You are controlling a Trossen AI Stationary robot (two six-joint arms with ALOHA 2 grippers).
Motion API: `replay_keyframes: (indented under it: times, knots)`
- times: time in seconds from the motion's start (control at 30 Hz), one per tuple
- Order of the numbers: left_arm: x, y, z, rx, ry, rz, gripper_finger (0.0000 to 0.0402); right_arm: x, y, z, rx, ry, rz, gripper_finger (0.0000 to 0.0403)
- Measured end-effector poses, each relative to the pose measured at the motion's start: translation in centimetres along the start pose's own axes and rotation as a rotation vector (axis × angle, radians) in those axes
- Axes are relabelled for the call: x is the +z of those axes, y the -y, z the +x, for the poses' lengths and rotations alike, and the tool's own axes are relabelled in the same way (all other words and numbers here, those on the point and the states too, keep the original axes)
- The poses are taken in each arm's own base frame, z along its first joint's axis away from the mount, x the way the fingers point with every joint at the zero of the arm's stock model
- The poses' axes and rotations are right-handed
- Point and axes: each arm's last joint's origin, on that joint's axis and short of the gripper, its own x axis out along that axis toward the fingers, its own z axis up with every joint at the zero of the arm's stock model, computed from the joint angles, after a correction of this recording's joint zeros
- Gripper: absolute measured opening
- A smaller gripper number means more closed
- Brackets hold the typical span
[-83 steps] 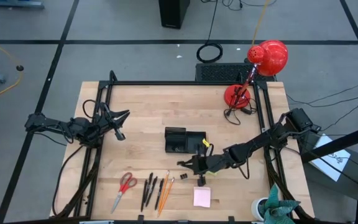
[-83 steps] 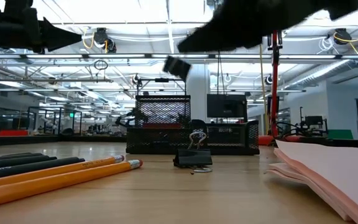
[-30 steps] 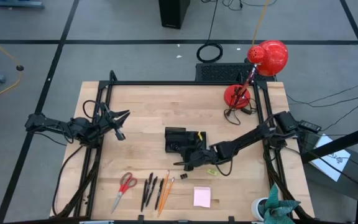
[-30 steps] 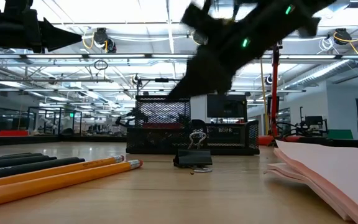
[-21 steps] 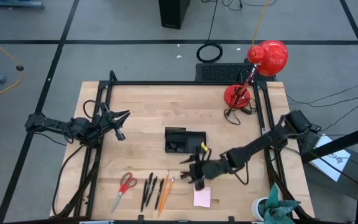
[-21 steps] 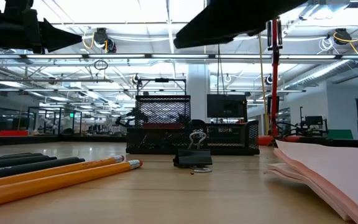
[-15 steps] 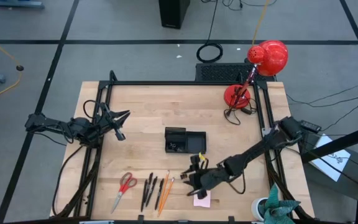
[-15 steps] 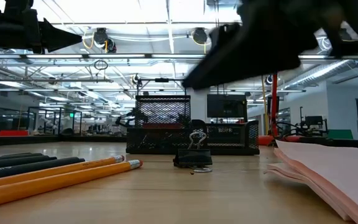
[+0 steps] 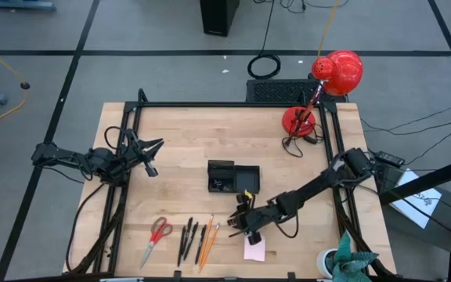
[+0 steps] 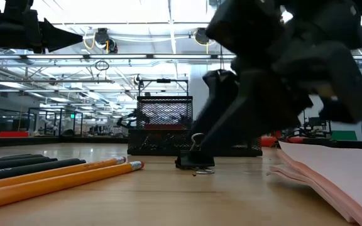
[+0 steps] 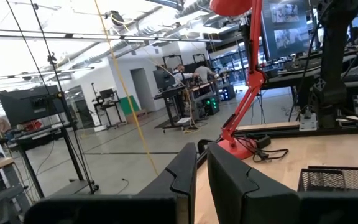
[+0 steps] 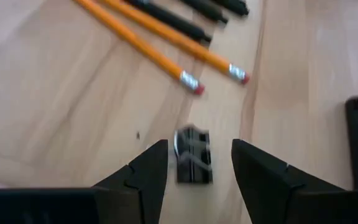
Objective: Pick and place office supplies into organizer
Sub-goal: Put the black binder clip into the black desk organizer
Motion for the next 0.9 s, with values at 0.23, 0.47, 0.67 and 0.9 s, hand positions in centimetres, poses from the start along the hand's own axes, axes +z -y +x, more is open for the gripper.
replay_keyframes:
  times: [0.23, 0.47, 0.67, 0.9]
  knots:
    - [0.0, 0.0, 0.0, 0.0, 0.0, -0.005, 0.0047, -0.93, 0.17, 0.02, 0.02, 0.034, 0.034, 0.014]
    - [0.0, 0.0, 0.0, 0.0, 0.0, -0.005, 0.0047, -0.63, 0.15, -0.01, 0.027, 0.062, 0.022, 0.0122]
    - [0.02, -0.01, 0.0, 0.001, 0.002, -0.002, 0.0047, -0.93, 0.3, 0.06, 0.066, 0.032, 0.038, 0.0089]
    - [0.02, -0.01, 0.0, 0.001, 0.002, -0.002, 0.0047, -0.91, 0.5, 0.12, 0.11, 0.034, 0.023, 0.0011]
